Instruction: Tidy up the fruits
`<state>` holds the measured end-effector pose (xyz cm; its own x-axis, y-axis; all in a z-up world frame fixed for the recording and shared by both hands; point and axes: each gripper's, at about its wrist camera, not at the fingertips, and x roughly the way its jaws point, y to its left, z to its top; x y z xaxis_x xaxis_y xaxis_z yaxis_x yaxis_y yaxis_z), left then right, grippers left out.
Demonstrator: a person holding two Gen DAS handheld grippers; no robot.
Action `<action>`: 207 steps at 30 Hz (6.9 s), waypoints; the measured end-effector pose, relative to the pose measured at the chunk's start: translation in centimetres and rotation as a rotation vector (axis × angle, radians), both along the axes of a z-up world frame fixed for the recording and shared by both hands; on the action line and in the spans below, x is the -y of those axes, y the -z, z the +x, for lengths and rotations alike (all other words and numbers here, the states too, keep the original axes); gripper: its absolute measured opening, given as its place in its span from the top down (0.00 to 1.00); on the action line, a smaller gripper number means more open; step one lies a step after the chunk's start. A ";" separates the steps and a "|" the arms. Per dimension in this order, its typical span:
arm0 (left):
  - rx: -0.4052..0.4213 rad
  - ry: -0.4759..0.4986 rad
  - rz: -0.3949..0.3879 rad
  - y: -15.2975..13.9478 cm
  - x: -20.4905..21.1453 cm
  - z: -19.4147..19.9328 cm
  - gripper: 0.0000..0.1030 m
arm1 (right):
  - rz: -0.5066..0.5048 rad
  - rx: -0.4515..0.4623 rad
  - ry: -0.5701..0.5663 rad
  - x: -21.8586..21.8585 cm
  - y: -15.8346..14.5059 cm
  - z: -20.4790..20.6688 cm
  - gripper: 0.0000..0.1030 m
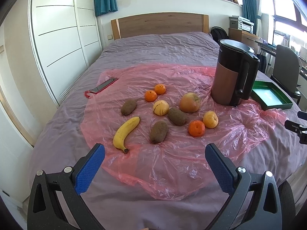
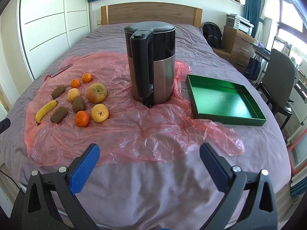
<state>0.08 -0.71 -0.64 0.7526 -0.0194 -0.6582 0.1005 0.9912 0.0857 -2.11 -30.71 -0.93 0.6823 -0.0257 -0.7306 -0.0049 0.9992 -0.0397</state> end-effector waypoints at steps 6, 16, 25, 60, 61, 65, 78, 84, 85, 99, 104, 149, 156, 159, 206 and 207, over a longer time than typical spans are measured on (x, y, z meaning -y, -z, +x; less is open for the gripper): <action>-0.011 -0.017 -0.005 0.0 -0.4 0.2 0.01 | 0.011 0.001 -0.008 0.2 -0.1 -0.2 0.00; -0.036 -0.024 0.021 0.5 -0.2 0.5 0.01 | 0.042 -0.009 -0.026 -0.2 0.3 0.0 0.00; -0.050 -0.052 0.025 0.9 -0.6 0.7 0.01 | 0.032 -0.019 -0.028 -0.4 0.4 0.1 0.00; -0.086 -0.064 0.038 2.2 -0.9 2.2 0.01 | 0.083 -0.089 -0.096 -2.4 1.9 1.2 0.00; -0.089 -0.064 0.036 2.3 -1.0 2.2 0.01 | 0.084 -0.090 -0.102 -2.5 2.0 1.2 0.00; -0.105 -0.071 0.033 2.8 -1.3 2.7 0.01 | 0.075 -0.093 -0.128 -3.3 2.3 1.5 0.00; -0.166 -0.188 0.011 5.6 -6.6 6.3 0.01 | 0.075 -0.118 -0.220 -6.5 4.0 4.9 0.00; -0.209 -0.185 0.005 7.3 -8.4 9.5 0.02 | 0.107 -0.128 -0.247 -7.9 5.2 8.0 0.00; -0.216 -0.178 0.008 7.6 -8.4 10.1 0.03 | 0.113 -0.131 -0.251 -8.1 5.3 8.5 0.00; -0.305 -0.113 0.062 11.7 -7.6 17.1 0.17 | 0.212 -0.186 -0.224 -9.2 9.6 17.0 0.30; -0.331 -0.100 0.058 12.9 -7.7 18.1 0.19 | 0.232 -0.210 -0.228 -9.8 11.2 18.5 0.34; -0.326 -0.160 -0.221 10.9 -12.9 16.2 0.73 | 0.236 -0.189 -0.266 -9.5 10.5 17.2 0.67; -0.324 -0.229 -0.281 10.8 -15.5 14.4 0.73 | 0.229 -0.197 -0.261 -9.1 10.4 16.5 0.67; -0.315 -0.246 -0.285 10.5 -16.1 13.4 0.73 | 0.231 -0.197 -0.266 -9.0 10.3 16.1 0.67; -0.363 0.524 -0.382 -2.6 35.5 13.5 0.73 | 0.135 0.022 0.140 24.6 1.2 10.6 0.68; -0.367 0.527 -0.371 -2.2 36.6 14.4 0.73 | 0.126 0.022 0.149 25.5 1.3 11.3 0.68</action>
